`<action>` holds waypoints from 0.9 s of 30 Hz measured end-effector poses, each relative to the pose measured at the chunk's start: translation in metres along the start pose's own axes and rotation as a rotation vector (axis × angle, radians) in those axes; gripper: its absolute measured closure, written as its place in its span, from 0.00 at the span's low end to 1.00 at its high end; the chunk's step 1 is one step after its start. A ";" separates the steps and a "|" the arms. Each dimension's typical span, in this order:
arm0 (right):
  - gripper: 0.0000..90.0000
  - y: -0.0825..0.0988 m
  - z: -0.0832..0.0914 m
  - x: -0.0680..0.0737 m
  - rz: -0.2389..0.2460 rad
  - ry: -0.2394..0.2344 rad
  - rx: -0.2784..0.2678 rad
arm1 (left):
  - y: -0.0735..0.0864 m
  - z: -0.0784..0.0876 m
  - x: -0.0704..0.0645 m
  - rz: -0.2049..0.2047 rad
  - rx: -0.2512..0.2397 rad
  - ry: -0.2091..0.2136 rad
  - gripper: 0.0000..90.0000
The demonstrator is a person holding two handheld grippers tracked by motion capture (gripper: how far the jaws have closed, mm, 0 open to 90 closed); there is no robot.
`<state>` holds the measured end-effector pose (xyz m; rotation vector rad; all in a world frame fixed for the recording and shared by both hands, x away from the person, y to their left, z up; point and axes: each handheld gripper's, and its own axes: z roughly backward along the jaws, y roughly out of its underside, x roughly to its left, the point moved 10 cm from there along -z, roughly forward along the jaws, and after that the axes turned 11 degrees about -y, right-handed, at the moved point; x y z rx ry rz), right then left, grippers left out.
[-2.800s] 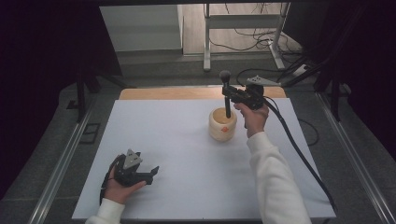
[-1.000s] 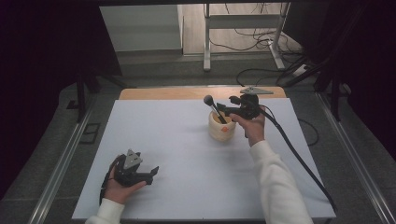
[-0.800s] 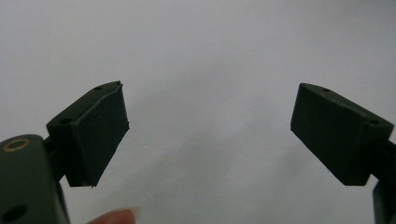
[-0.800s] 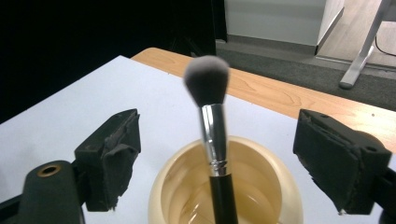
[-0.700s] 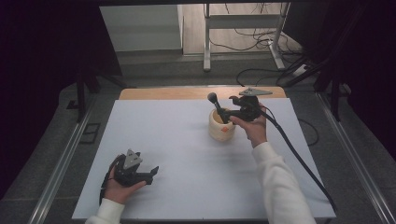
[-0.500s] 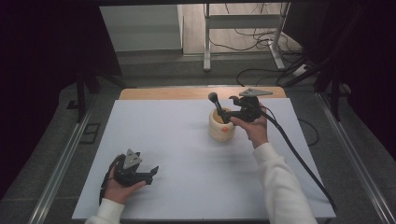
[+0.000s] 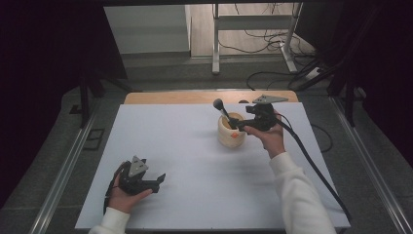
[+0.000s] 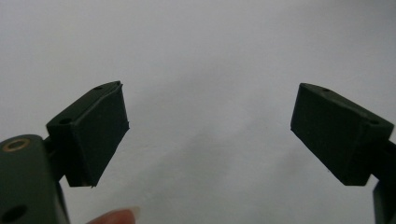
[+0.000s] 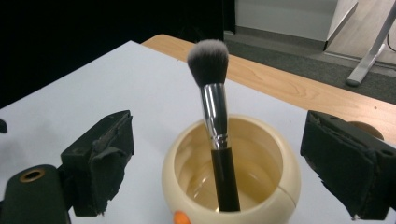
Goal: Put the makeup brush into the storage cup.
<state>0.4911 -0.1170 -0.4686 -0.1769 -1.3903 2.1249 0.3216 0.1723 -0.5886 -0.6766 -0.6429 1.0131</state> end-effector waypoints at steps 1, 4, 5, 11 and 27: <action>0.12 0.002 0.001 0.001 0.001 -0.003 0.002 | 0.000 0.000 0.000 0.000 0.000 0.000 0.13; 0.12 0.005 0.006 0.003 0.004 -0.008 -0.002 | 0.000 0.000 0.000 0.000 -0.001 0.000 0.13; 0.13 0.007 0.009 0.004 0.009 -0.010 -0.003 | 0.000 0.000 0.000 0.000 0.000 0.000 0.13; 0.14 0.014 0.026 0.009 0.040 -0.010 0.001 | 0.000 0.001 0.000 0.001 -0.002 0.001 0.13; 0.14 0.048 0.059 0.023 0.083 -0.028 0.000 | 0.000 0.001 -0.001 -0.006 0.000 -0.001 0.13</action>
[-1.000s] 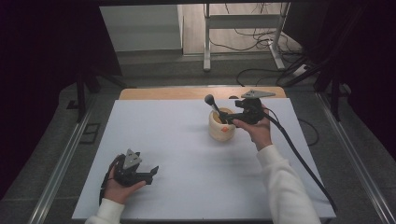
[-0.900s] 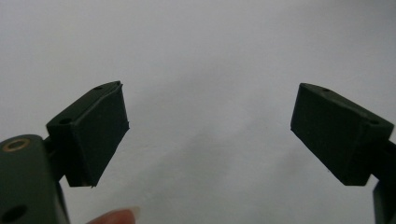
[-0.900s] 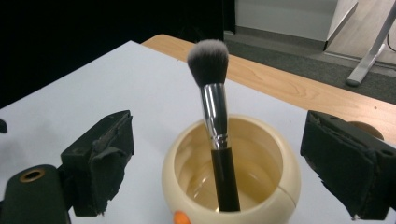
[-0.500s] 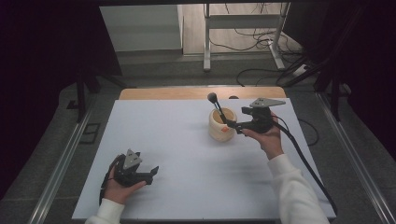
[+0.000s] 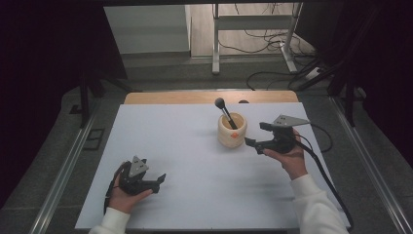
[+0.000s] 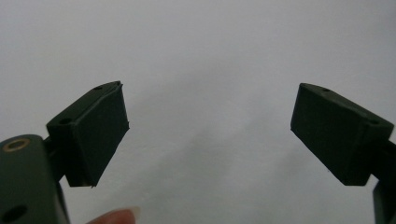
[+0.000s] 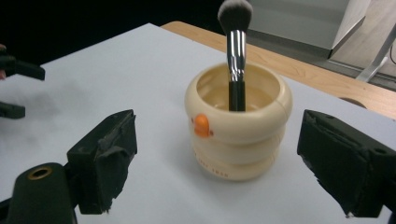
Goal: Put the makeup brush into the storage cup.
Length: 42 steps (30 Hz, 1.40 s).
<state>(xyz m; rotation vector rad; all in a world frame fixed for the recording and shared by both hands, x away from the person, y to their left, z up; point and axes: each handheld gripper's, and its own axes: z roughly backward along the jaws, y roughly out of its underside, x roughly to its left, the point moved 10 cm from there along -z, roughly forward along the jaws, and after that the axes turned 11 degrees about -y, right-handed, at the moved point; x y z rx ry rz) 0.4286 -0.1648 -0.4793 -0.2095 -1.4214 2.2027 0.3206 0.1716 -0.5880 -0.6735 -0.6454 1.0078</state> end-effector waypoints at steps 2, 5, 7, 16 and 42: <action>0.14 0.006 0.003 0.002 0.004 -0.005 0.007 | 0.000 0.000 0.000 0.001 -0.003 0.000 0.13; 0.14 0.016 0.006 0.004 -0.001 -0.008 0.018 | 0.000 0.000 0.000 0.003 -0.004 0.000 0.13; 0.14 0.022 0.008 0.005 -0.004 -0.009 0.028 | 0.000 0.000 0.000 0.003 -0.001 -0.002 0.13; 0.14 0.055 0.021 0.004 -0.024 0.004 0.084 | 0.000 0.001 0.001 0.007 -0.003 -0.004 0.13; 0.14 0.114 0.040 -0.003 -0.094 0.048 0.180 | -0.002 0.002 0.000 0.003 -0.011 -0.001 0.13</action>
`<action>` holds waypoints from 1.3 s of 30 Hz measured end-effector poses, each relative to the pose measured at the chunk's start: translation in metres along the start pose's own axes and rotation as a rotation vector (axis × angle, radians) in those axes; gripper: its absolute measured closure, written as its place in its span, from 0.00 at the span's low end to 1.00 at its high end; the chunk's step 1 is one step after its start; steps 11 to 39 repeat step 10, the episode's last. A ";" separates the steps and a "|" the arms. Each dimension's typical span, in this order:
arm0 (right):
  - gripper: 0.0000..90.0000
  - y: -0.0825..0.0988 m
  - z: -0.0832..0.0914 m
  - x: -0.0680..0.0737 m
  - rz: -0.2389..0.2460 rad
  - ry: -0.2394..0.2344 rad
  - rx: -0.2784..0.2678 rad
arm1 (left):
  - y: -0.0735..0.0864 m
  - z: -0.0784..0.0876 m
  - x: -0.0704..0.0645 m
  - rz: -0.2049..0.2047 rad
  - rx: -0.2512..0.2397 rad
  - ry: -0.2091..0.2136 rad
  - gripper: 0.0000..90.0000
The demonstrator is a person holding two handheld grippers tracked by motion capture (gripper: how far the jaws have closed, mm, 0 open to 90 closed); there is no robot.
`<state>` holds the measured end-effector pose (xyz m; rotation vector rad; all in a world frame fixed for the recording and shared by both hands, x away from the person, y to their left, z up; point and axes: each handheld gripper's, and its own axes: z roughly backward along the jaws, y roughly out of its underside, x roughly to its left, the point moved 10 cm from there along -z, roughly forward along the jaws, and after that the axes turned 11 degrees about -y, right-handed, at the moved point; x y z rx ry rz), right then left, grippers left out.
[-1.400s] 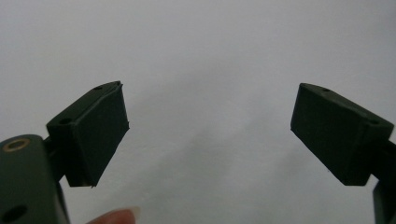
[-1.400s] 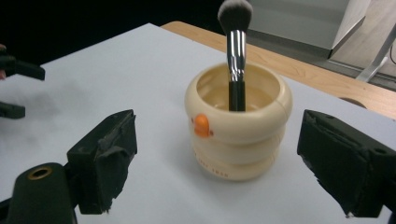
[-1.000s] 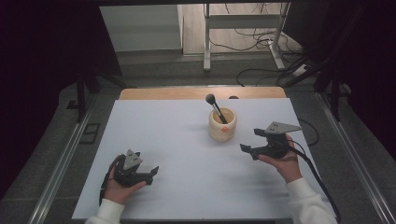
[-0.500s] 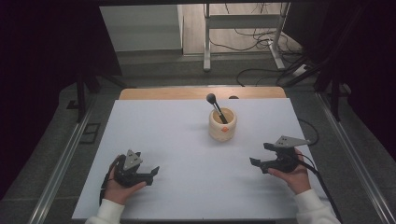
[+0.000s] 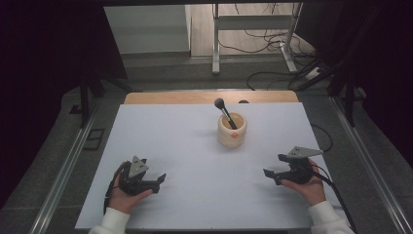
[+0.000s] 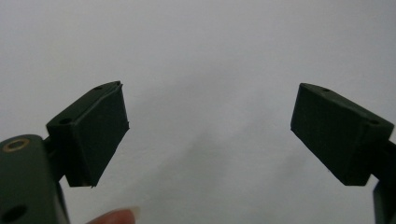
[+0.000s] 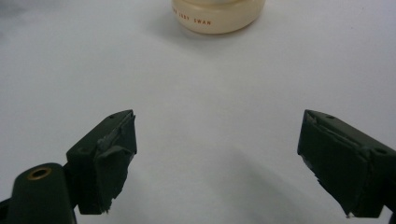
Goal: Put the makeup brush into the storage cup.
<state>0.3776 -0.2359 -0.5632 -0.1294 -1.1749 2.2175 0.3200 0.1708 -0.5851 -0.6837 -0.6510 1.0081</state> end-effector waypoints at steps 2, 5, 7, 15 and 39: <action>0.14 0.000 0.000 0.000 0.000 0.000 0.003 | 0.000 0.000 0.000 -0.002 0.002 -0.001 0.13; 0.15 -0.003 0.001 0.001 -0.018 -0.018 -0.017 | 0.000 0.000 0.000 -0.003 0.002 -0.002 0.13; 0.15 -0.006 0.003 0.002 -0.024 -0.025 -0.039 | 0.000 0.000 0.001 0.001 0.001 -0.005 0.13; 0.15 -0.006 0.005 0.001 -0.023 -0.021 -0.036 | 0.000 0.000 0.001 0.001 0.003 -0.006 0.13; 0.15 -0.006 0.005 0.001 -0.023 -0.021 -0.036 | 0.000 0.000 0.001 0.001 0.003 -0.006 0.13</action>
